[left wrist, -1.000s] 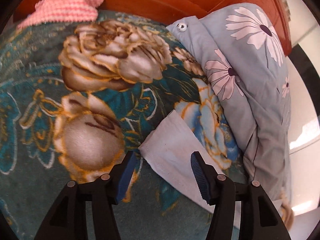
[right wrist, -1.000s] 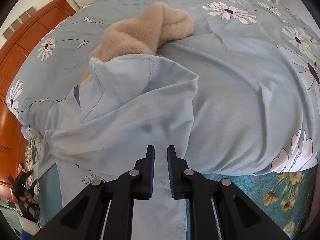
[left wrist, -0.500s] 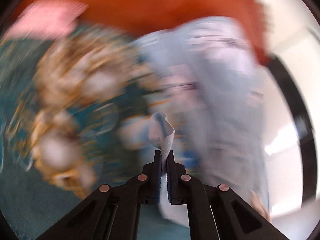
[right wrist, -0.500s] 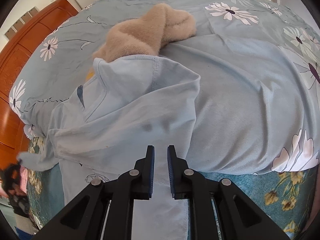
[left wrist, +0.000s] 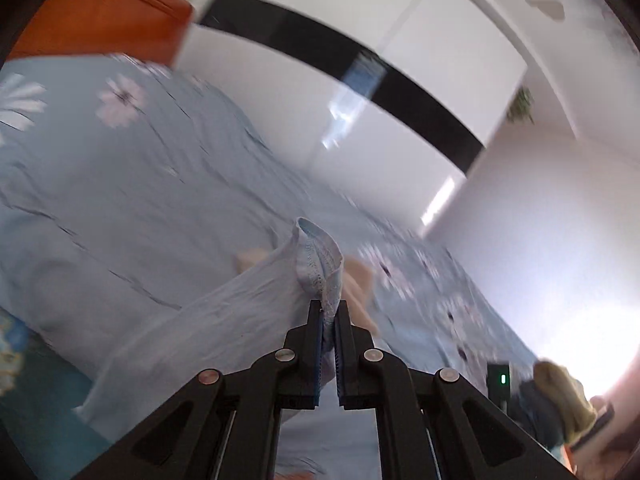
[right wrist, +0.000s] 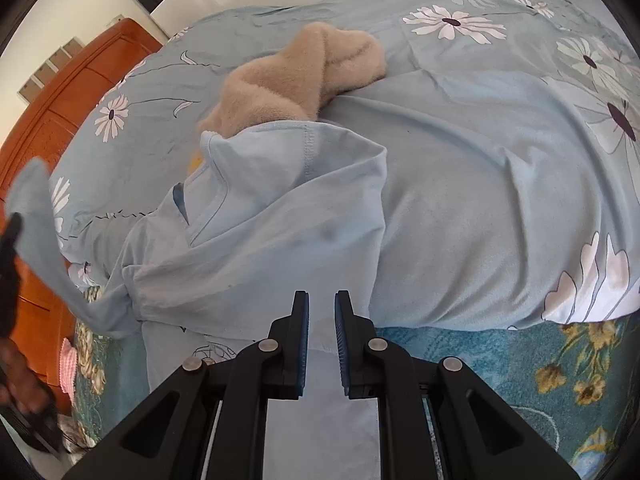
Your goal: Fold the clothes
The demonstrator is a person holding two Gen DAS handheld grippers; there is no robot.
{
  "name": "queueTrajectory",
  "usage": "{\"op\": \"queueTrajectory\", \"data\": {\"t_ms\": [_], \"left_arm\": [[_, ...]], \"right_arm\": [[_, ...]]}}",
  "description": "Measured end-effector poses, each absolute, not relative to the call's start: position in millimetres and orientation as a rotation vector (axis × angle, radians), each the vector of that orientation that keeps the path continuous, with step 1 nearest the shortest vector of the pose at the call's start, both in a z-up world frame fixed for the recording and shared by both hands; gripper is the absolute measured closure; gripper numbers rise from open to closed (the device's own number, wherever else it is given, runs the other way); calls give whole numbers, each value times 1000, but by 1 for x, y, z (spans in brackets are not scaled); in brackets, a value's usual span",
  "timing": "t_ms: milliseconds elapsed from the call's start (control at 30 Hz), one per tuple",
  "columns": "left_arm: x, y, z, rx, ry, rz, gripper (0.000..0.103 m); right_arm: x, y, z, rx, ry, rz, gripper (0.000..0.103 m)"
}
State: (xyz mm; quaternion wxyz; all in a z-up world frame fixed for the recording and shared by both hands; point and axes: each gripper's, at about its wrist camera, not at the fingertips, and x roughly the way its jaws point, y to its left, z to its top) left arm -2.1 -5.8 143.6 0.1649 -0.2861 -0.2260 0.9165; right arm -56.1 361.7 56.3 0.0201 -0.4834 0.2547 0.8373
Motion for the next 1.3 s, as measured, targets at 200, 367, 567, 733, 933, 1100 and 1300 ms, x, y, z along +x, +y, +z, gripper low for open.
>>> {"op": "queueTrajectory", "data": {"t_ms": [200,367,567,733,933,1100,1300], "left_arm": [[-30,83,69,-1131,-525,2450,97],[-28,107,34,-1295,-509,2388,92],[-13,88,36,-1294,-569,2387,45],[-3,42,54,-1296,-556,2514,44],[-2,-67,50,-1471,-693,2787,42],[-7,-130,37,-1547,-926,2786,42],[-15,-127,25,-1609,-862,2772,61]], "right_arm": [[-45,372,48,-1481,870,2573,90],[-43,375,42,-1467,933,2577,90],[-55,366,44,-1427,1009,2664,87],[-74,357,44,-1439,965,2712,75],[-99,349,47,-1460,890,2774,75],[-119,342,47,-1453,819,2778,75],[-127,335,42,-1510,841,2793,75]]}}
